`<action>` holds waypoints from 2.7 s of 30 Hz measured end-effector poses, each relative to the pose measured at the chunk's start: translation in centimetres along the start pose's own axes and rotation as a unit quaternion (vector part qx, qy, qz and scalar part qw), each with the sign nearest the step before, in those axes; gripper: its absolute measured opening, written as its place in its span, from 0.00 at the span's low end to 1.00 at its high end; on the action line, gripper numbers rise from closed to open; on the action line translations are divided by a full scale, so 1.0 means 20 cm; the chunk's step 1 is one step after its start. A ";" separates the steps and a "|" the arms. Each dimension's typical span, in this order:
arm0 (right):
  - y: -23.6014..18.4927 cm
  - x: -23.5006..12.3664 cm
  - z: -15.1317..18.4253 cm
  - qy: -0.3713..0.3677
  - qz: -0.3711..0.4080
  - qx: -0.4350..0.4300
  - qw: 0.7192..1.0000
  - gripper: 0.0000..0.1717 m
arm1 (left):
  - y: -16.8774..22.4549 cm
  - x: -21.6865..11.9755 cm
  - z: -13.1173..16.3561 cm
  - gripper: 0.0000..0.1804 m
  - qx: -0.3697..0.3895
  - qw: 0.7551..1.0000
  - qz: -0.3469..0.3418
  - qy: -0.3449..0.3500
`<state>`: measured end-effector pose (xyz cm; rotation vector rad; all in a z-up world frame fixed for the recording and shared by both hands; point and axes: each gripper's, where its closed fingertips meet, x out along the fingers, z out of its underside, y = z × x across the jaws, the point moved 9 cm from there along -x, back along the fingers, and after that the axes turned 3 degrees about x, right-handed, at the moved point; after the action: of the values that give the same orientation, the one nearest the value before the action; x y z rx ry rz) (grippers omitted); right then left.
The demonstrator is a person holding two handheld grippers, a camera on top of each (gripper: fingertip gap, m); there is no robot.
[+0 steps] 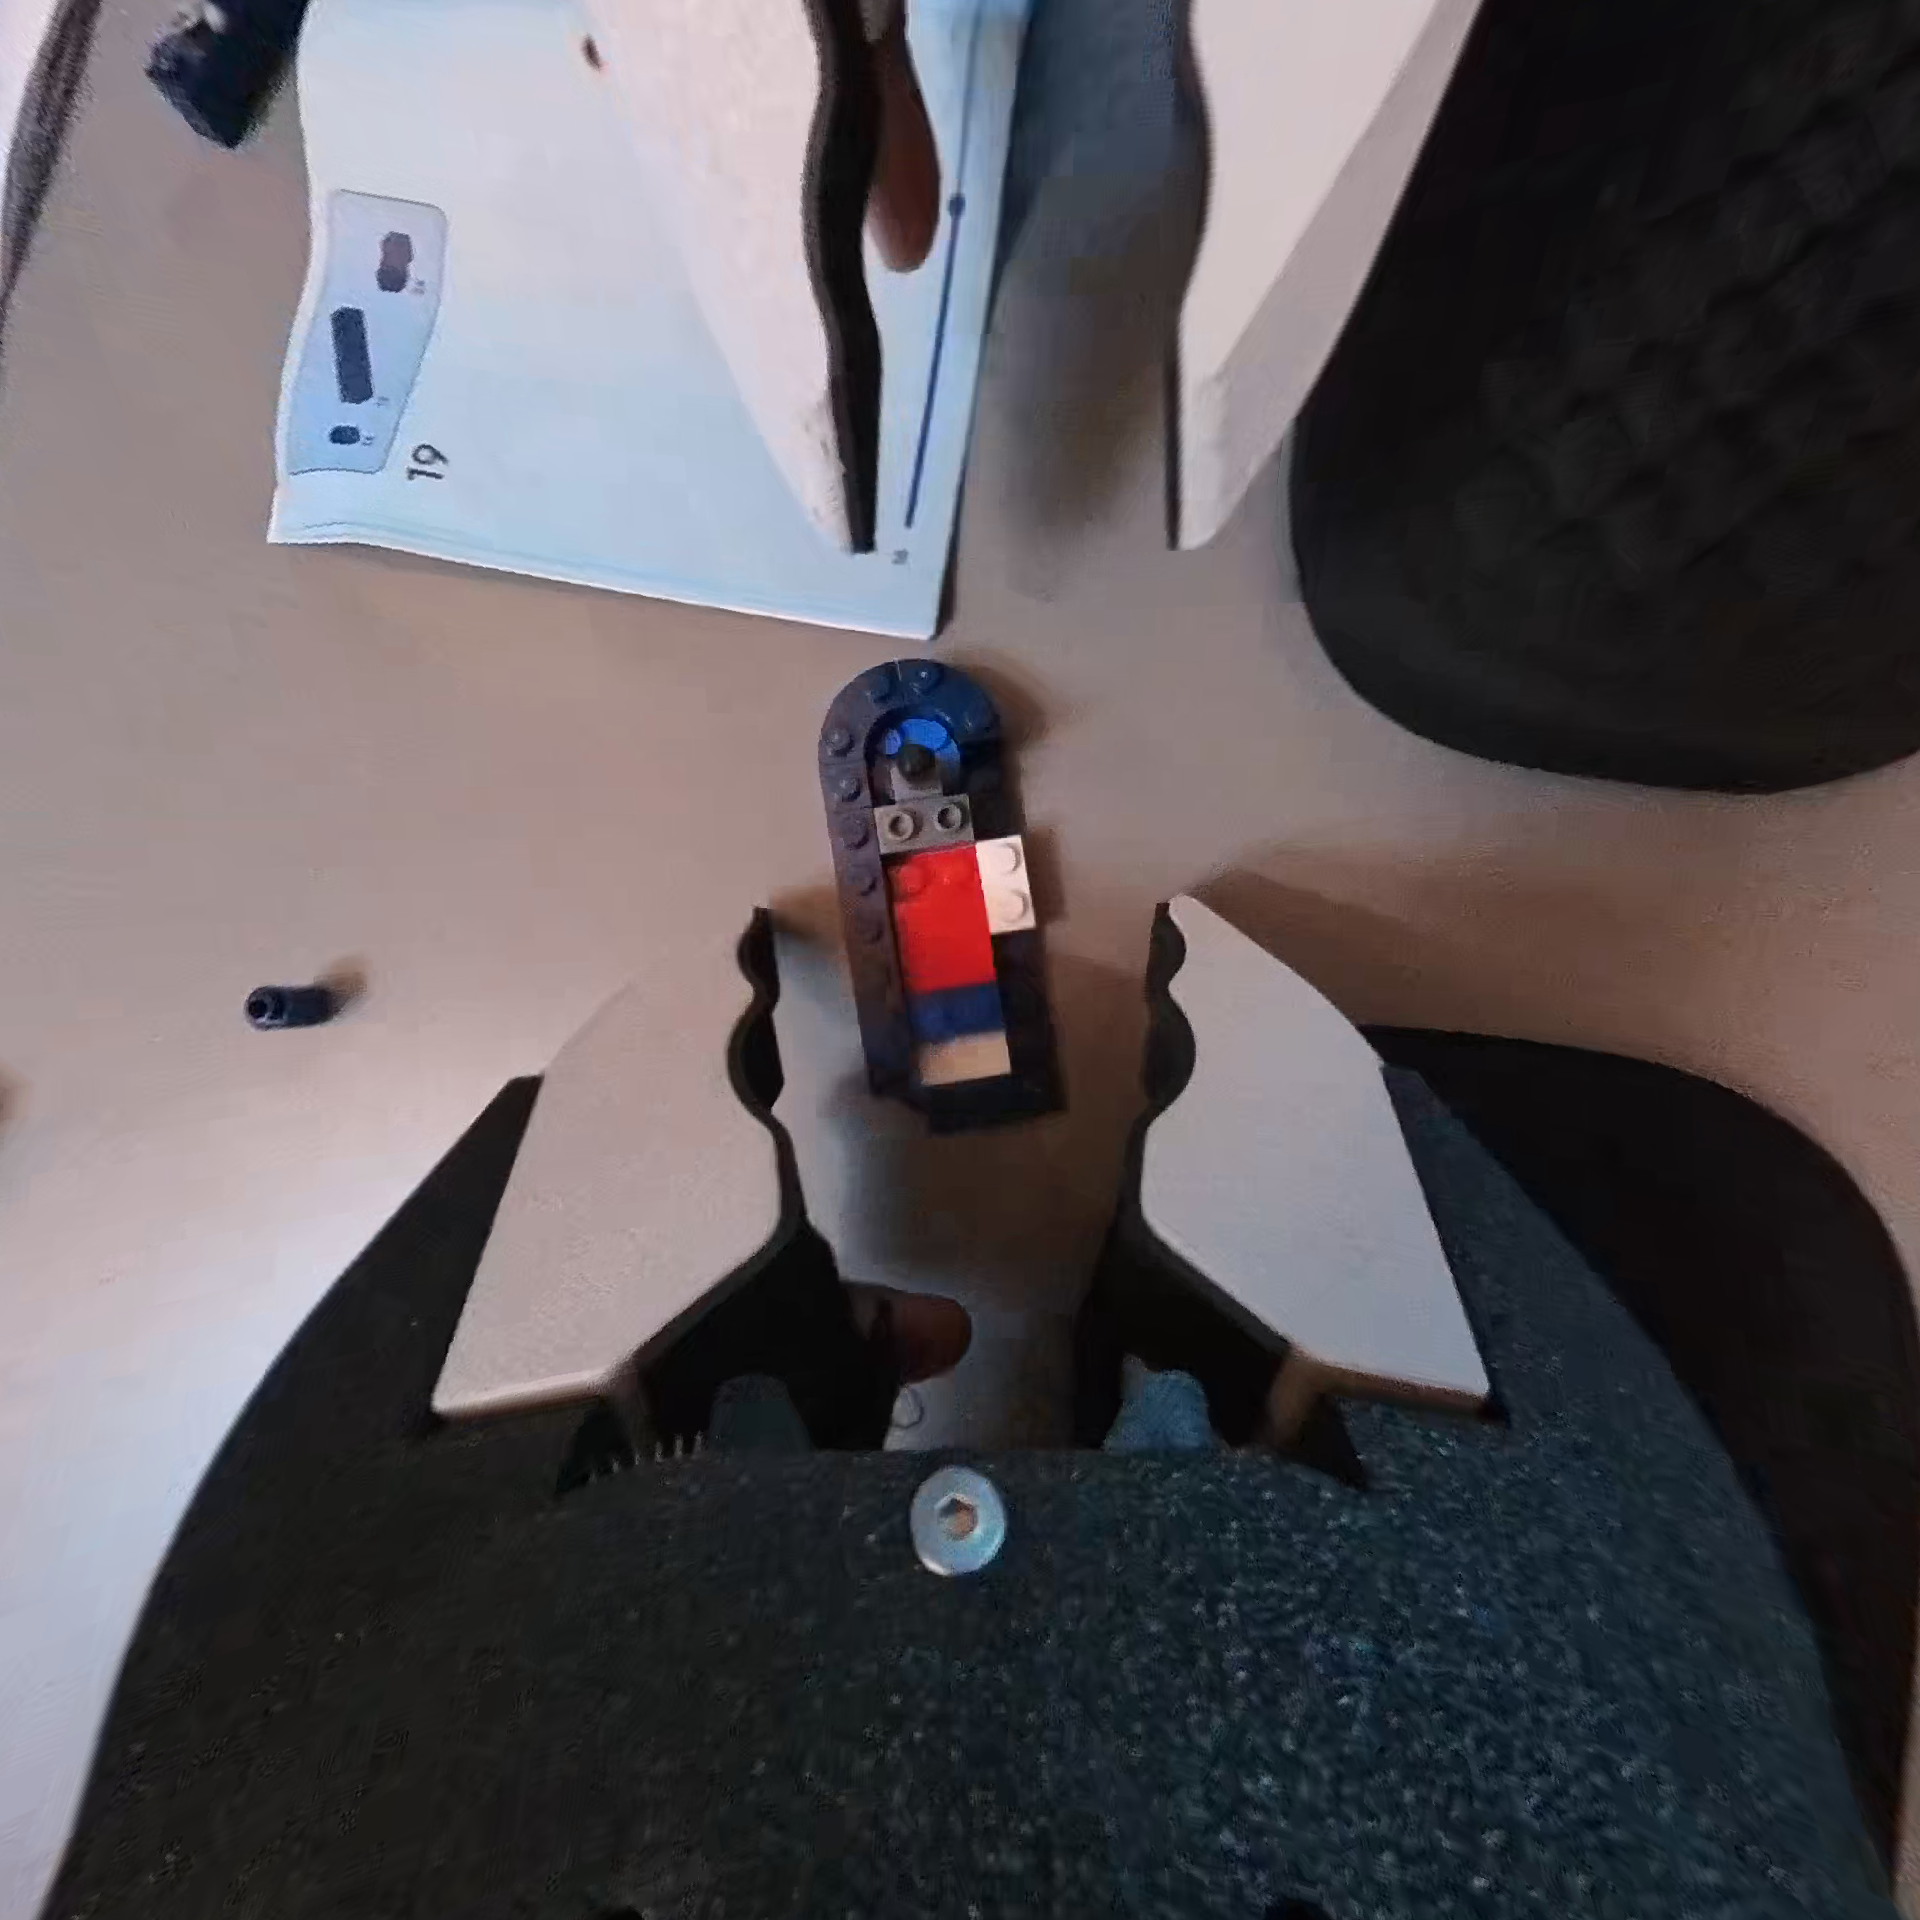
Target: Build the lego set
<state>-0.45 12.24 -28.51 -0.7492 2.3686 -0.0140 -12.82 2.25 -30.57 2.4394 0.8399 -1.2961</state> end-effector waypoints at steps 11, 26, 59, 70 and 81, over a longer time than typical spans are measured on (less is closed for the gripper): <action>0.06 0.12 0.09 -0.037 0.035 -0.018 0.999 0.28 | -0.13 0.01 0.02 0.19 0.060 0.992 0.096 0.064; 0.00 0.17 0.07 -0.052 0.055 -0.065 0.995 0.18 | -0.09 0.03 0.03 0.30 0.089 0.987 0.105 0.082; 0.04 -0.48 0.33 -0.017 0.222 0.027 0.975 0.17 | -0.11 0.00 0.02 0.32 0.084 0.989 0.050 0.109; 0.02 -0.14 0.33 -0.024 0.307 0.040 0.951 0.00 | -0.14 -0.06 0.00 0.28 0.038 0.971 -0.045 0.231; -0.02 -0.12 0.32 -0.007 0.271 0.098 0.957 0.00 | -0.13 -0.11 0.10 0.39 0.052 0.958 0.137 0.246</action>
<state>5.01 14.27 -32.18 0.0080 2.4382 -0.0101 -16.66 2.50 -29.72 2.8875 0.5121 -0.6585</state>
